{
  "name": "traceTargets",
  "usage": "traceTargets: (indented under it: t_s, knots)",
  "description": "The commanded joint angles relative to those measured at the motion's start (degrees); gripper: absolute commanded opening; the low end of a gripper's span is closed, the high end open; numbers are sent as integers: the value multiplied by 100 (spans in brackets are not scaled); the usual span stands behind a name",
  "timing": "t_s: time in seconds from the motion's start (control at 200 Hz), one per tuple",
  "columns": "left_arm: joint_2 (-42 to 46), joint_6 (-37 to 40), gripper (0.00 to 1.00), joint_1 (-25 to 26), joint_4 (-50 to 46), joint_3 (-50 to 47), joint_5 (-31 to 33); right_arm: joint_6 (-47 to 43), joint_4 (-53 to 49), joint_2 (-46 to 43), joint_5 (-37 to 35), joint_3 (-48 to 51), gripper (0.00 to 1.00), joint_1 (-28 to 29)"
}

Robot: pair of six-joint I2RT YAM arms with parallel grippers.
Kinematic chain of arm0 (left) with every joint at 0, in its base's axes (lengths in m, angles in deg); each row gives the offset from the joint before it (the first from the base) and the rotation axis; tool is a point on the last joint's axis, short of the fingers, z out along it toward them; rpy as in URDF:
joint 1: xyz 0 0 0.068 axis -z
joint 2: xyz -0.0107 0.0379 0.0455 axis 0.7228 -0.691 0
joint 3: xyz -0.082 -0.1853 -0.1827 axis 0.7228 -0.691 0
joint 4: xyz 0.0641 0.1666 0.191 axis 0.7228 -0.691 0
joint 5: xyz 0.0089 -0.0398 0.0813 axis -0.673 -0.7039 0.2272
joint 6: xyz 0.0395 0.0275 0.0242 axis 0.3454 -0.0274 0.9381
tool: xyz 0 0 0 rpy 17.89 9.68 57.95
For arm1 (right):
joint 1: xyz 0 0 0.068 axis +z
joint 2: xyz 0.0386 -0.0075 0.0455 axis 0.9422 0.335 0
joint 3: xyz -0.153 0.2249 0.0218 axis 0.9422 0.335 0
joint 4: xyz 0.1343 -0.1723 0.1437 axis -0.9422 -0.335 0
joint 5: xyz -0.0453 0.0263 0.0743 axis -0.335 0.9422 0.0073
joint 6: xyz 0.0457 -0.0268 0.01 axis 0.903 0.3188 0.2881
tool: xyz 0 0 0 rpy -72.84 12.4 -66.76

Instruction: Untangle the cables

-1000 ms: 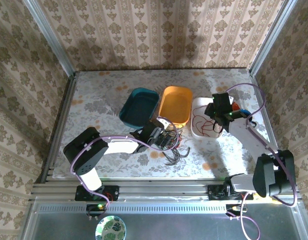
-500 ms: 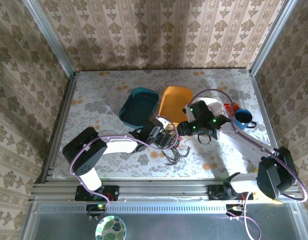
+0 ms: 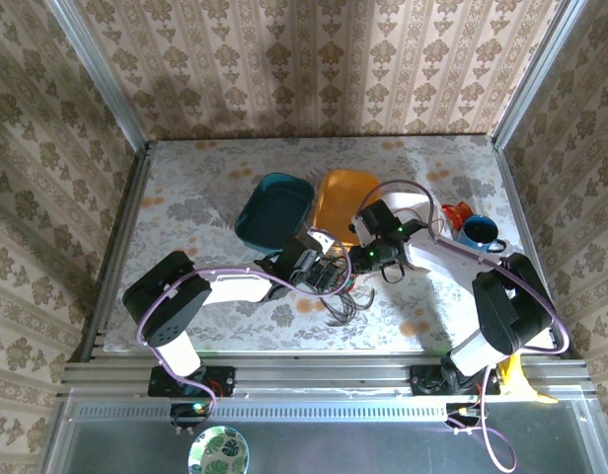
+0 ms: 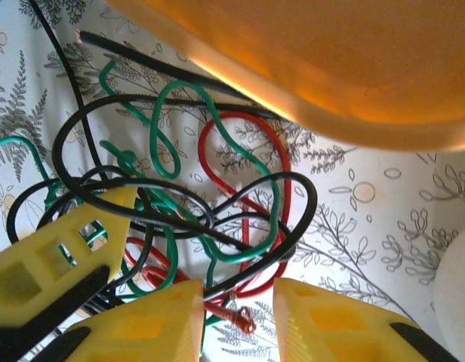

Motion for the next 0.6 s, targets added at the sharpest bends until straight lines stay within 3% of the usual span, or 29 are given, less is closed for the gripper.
traceTargets:
  t_s: [0.0,0.28,0.595]
  knots:
    - [192,-156,100,-40,-73,-65,-2,-86,111,81,-12,-171,27,8]
    - [166,-143,100,-38,-98,-89,5,-28,259,57,-93,-176,5,8]
    - [61,-134,100,-43,-138,-177,42,99,154,-1683,-1011,-160,0,-22]
